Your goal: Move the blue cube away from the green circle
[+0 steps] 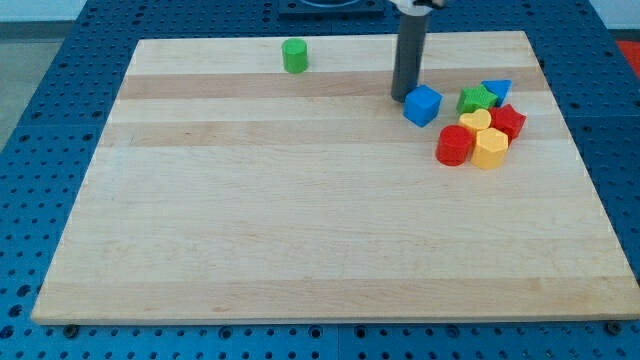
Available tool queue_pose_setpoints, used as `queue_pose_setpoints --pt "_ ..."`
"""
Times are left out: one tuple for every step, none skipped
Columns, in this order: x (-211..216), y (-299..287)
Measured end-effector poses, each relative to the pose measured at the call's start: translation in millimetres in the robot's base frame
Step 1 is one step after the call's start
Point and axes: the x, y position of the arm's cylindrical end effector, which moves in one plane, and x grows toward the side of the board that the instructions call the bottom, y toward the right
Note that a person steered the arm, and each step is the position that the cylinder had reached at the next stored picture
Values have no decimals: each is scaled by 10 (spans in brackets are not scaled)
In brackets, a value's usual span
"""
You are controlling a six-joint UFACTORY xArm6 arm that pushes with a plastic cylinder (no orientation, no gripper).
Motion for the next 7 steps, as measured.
queue_pose_setpoints --pt "62 118" --pt "-42 -49" --pt "-41 -289" --pt "132 -280" --pt "257 -128" --pt "293 62" --pt "294 251"
